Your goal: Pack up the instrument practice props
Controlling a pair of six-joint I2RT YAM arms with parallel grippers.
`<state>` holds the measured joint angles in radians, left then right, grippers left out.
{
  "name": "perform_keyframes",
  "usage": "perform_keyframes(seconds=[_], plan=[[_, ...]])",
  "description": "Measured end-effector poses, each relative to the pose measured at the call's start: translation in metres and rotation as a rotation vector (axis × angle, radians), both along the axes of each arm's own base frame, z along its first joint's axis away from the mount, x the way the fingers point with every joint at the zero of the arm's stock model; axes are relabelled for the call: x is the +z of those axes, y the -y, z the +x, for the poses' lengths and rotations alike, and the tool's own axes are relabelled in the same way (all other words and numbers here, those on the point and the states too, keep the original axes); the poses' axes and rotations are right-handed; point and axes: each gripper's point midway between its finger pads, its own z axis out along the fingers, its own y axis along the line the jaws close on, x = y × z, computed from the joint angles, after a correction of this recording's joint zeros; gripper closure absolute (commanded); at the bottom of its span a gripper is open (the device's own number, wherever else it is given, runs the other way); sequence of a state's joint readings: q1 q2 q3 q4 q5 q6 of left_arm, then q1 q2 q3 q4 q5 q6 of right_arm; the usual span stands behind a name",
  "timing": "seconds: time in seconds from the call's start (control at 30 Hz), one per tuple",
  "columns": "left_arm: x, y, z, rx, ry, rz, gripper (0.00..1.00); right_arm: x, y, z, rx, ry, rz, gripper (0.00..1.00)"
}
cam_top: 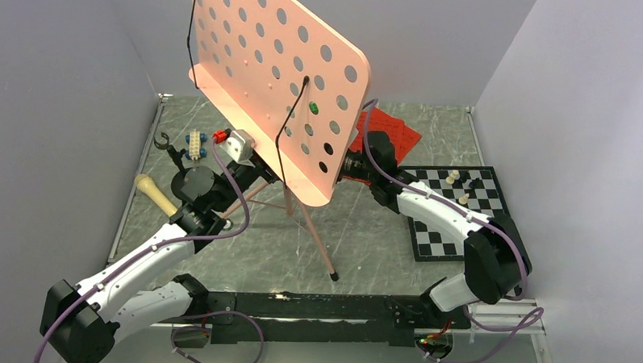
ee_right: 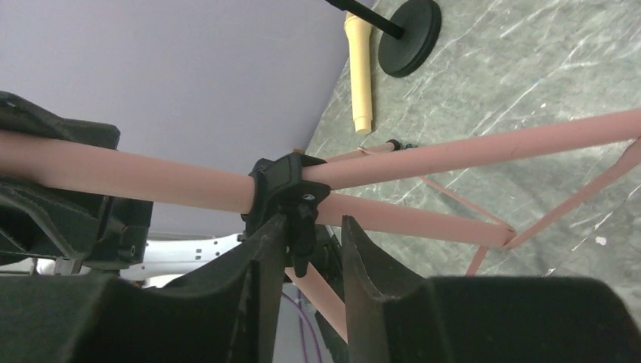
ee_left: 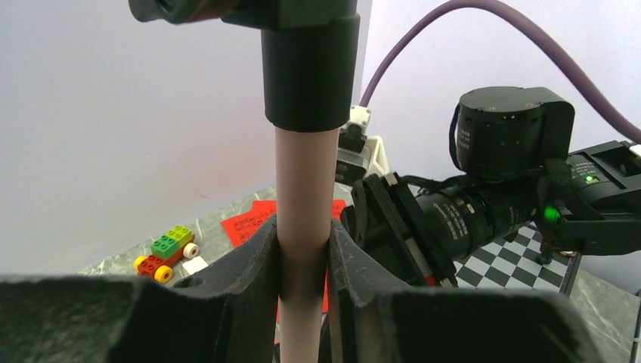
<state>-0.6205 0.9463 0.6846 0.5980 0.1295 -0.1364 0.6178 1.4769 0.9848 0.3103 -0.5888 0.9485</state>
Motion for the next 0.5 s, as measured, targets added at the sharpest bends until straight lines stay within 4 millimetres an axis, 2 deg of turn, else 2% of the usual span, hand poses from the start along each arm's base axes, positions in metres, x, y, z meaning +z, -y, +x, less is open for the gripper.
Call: perform_keyframes(seconds=[0.03,0.07,0.13,0.2,0.4,0.5], plan=[[0.0,0.0,0.0,0.0,0.0,0.0,1.0,-0.0033,0.0003,-0.0028,0.01,-0.001,-0.008,0.63],[-0.0002,-0.0002,0.0001,0.001,-0.001,0.0,1.0,-0.0071,0.0007,-0.0046,0.016,-0.005,-0.018,0.68],[-0.0001,-0.0004,0.0002,0.002,0.0,-0.002,1.0,-0.0072,0.0008,-0.0059,0.027,0.002,-0.019,0.88],[-0.0001,-0.0005,0.0002,0.003,0.0,-0.002,1.0,-0.0031,-0.001,-0.0083,0.047,0.029,-0.015,1.0],[-0.0005,-0.0003,0.0005,0.002,-0.003,-0.005,1.0,-0.0035,0.0004,-0.0079,0.064,0.118,-0.034,1.0],[-0.0006,0.0006,0.0005,-0.002,-0.004,-0.007,1.0,-0.0026,0.0023,-0.0101,0.033,0.294,-0.064,1.0]])
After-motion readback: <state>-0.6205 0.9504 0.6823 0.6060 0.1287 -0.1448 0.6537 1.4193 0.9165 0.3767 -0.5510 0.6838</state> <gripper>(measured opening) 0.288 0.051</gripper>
